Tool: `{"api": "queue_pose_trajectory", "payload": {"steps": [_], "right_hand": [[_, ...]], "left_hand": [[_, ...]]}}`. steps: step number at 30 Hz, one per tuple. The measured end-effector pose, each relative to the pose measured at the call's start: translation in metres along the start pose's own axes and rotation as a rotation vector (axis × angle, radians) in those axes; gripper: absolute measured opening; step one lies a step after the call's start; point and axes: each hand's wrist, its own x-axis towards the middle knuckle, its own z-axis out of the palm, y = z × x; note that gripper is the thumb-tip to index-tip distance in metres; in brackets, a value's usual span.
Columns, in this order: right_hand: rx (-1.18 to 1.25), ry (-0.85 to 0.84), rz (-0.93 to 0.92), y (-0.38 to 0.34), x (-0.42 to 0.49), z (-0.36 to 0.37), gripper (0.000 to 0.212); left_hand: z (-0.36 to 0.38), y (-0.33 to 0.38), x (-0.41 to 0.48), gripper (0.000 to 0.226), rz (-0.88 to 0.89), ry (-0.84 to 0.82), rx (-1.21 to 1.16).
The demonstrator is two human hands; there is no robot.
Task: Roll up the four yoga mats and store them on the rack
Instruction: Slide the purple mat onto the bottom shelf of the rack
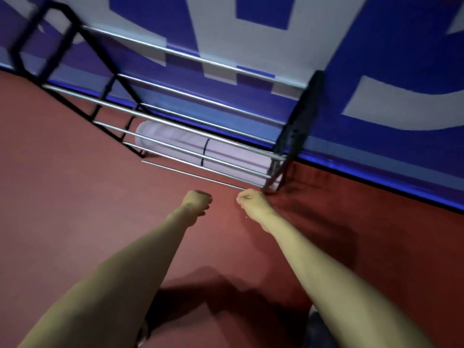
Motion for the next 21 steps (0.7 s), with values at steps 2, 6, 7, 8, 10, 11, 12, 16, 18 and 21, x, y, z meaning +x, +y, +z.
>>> {"api": "queue_pose_trajectory", "payload": {"steps": [2,6,7,8,10,11,12,16,18,21], "right_hand": [[-0.024,-0.002,-0.013,-0.032,0.016,0.052,0.017],[-0.061,0.022,-0.026,-0.091,0.049,0.146,0.017],[-0.129,0.013,-0.046,-0.103,0.057,0.168,0.022],[-0.209,-0.002,-0.072,-0.114,0.067,0.19,0.025],[-0.361,-0.025,-0.135,-0.127,0.093,0.227,0.029],[-0.418,-0.026,-0.176,-0.13,0.11,0.244,0.031],[-0.454,-0.023,-0.215,-0.132,0.129,0.259,0.033],[-0.59,0.027,-0.324,-0.126,0.221,0.311,0.036],[-0.658,0.074,-0.374,-0.117,0.265,0.332,0.038],[-0.755,0.139,-0.42,-0.108,0.321,0.358,0.038]], "left_hand": [[-0.061,-0.01,0.027,0.033,0.029,0.0,0.063],[-0.17,-0.026,0.075,0.03,0.079,0.016,0.097],[-0.193,-0.031,0.089,0.024,0.09,0.029,0.086],[-0.216,-0.037,0.106,0.019,0.106,0.051,0.09],[-0.248,-0.049,0.144,0.025,0.116,0.108,0.097],[-0.26,-0.054,0.165,0.03,0.116,0.138,0.118],[-0.269,-0.059,0.188,0.033,0.123,0.167,0.152],[-0.287,-0.078,0.284,0.044,0.182,0.242,0.229],[-0.291,-0.088,0.329,0.048,0.194,0.282,0.203],[-0.291,-0.095,0.385,0.052,0.268,0.34,0.1]]}}
